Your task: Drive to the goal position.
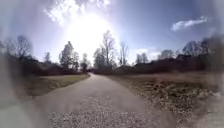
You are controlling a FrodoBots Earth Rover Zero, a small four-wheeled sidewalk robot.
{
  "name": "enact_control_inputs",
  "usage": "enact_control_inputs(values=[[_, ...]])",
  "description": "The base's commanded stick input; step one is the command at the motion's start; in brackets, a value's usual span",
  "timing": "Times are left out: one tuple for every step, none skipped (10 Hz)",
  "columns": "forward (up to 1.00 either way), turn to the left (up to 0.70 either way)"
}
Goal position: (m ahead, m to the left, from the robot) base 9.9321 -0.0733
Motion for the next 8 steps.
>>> enact_control_inputs(values=[[1.0,0.0],[1.0,0.07],[1.0,0.27],[1.0,0.27],[1.0,0.27],[1.0,0.27],[1.0,0.27],[1.0,0.27]])
